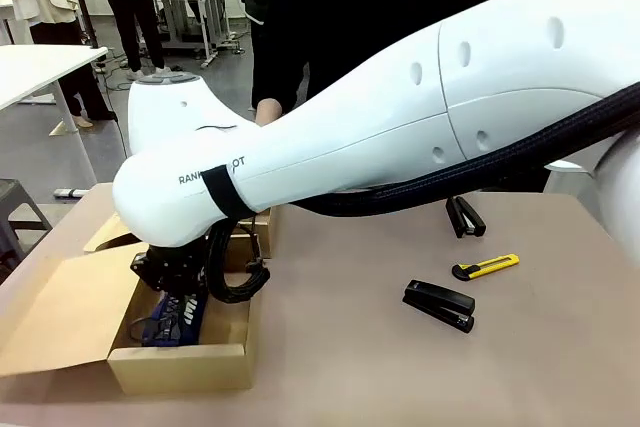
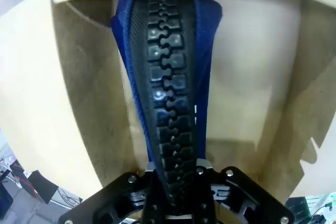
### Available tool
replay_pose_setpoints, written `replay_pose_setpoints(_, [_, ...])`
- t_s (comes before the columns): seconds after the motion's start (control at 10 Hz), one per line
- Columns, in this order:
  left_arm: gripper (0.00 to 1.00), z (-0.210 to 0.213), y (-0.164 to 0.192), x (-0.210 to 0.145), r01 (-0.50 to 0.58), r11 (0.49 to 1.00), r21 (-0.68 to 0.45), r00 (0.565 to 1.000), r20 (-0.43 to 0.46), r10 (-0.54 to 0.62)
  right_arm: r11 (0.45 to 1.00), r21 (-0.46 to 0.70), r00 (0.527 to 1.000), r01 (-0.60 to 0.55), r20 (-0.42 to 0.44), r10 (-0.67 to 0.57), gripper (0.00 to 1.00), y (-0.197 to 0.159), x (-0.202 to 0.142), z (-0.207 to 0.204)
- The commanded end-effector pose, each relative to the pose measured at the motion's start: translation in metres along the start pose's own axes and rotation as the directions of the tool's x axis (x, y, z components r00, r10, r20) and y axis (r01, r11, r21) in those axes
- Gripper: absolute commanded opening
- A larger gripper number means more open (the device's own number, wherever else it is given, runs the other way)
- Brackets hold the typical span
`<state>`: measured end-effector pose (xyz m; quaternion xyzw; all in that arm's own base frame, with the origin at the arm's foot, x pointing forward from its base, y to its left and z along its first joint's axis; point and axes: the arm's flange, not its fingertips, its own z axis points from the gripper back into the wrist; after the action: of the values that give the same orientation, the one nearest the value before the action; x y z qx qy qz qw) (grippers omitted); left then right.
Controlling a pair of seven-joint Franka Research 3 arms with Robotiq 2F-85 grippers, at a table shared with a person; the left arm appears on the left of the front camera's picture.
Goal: Place items inside the box.
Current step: Pick up a Pencil pouch or Stapler and place it inside the Mailer Box closest to the robot.
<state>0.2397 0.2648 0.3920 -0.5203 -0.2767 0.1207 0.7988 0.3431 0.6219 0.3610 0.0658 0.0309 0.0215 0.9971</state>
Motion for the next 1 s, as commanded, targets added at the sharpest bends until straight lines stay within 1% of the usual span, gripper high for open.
replay_pose_setpoints(0.0, [1.0,-0.0004,-0.0007,0.0004,0.023,0.999,-0.024,1.0,0.019,-0.023,1.0,-0.018,1.0,0.016,0.016,-0.016,0.07,0.0089,0.0017,0.0125])
replay_pose_setpoints(0.3, [1.0,-0.0004,-0.0007,0.0004,0.023,0.999,-0.024,1.0,0.019,-0.023,1.0,-0.012,1.0,0.028,0.013,-0.028,0.07,0.008,0.0042,0.0075])
replay_pose_setpoints(0.5, [1.0,-0.0004,-0.0007,0.0004,0.023,0.999,-0.024,1.0,0.019,-0.023,0.998,-0.021,0.998,0.056,0.028,-0.056,0.07,0.006,0.006,0.0059])
replay_pose_setpoints(0.6, [1.0,-0.0004,-0.0007,0.0004,0.023,0.999,-0.024,1.0,0.019,-0.023,0.998,-0.022,0.998,0.06,0.03,-0.059,0.66,0.0043,0.0069,0.004])
replay_pose_setpoints(0.7, [1.0,-0.0004,-0.0007,0.0004,0.023,0.999,-0.024,1.0,0.019,-0.023,0.998,-0.021,0.998,0.06,0.027,-0.059,0.66,0.0038,0.0068,0.004])
replay_pose_setpoints(0.8, [1.0,-0.0004,-0.0007,0.0004,0.023,0.999,-0.024,1.0,0.019,-0.023,0.998,-0.013,0.998,0.063,0.025,-0.063,1.0,0.0031,0.0071,0.0048])
replay_pose_setpoints(0.9, [1.0,-0.0004,-0.0007,0.0004,0.023,0.999,-0.024,1.0,0.019,-0.023,0.998,-0.012,0.998,0.065,0.021,-0.064,0.7,0.0027,0.0074,0.0052])
